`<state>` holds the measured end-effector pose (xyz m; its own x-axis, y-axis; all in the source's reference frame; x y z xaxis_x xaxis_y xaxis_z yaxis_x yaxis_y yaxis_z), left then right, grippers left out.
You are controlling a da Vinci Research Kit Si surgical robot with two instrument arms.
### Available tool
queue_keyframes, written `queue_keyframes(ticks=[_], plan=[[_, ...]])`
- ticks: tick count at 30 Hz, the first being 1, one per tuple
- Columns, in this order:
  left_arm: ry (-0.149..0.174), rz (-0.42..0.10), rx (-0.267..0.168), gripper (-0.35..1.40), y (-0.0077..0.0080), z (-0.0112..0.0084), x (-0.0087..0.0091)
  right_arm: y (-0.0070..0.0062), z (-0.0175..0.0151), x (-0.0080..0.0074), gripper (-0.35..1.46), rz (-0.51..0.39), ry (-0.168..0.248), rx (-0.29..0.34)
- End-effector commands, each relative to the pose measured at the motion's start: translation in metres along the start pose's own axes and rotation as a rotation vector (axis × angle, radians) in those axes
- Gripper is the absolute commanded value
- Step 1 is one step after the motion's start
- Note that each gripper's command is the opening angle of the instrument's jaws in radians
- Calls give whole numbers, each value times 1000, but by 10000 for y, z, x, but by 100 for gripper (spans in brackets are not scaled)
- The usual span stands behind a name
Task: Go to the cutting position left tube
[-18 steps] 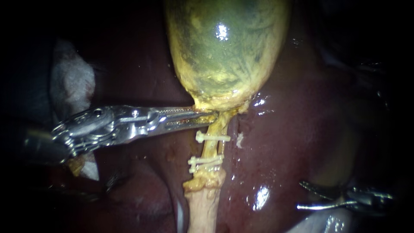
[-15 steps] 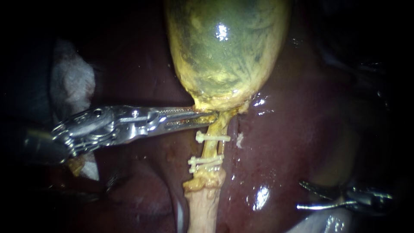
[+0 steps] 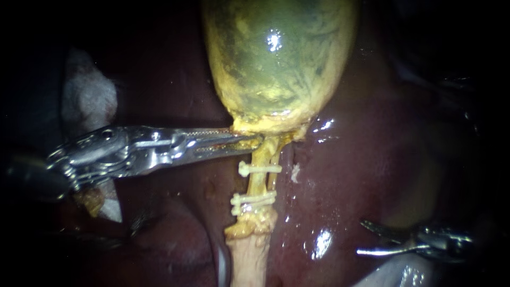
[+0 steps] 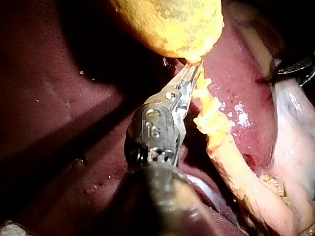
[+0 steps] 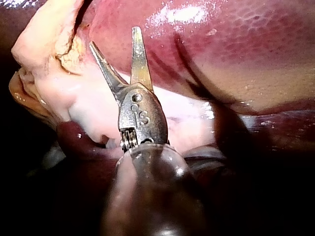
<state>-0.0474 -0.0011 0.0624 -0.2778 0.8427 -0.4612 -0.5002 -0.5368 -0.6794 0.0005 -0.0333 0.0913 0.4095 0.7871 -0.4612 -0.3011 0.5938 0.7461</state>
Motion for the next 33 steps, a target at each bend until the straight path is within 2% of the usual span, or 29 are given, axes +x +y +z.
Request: queue_keyframes(ticks=[1, 6, 11, 18, 22, 26, 33], plan=[[0, 0, -6, -35, 2, -1, 1, 0, 3, 0, 76, 0, -3, -3], [-3, -8, -38, -35, 11, -20, 12, 3, 22, 0, 76, -1, 10, -10], [-4, -4, -81, -35, 12, -25, 12, 3, 39, 8, 78, 4, 25, -2], [22, -8, -119, -35, 9, -52, 20, -6, 64, 23, 85, 12, 33, 11], [26, -8, -126, -35, 7, -58, 21, -12, 80, 34, 85, 22, 44, 18], [24, -9, -130, -35, 7, -62, 22, -14, 93, 44, 83, 23, 39, 69], [41, -23, -133, -35, 17, -80, 37, -18, 113, 57, 81, 18, 48, 87]])
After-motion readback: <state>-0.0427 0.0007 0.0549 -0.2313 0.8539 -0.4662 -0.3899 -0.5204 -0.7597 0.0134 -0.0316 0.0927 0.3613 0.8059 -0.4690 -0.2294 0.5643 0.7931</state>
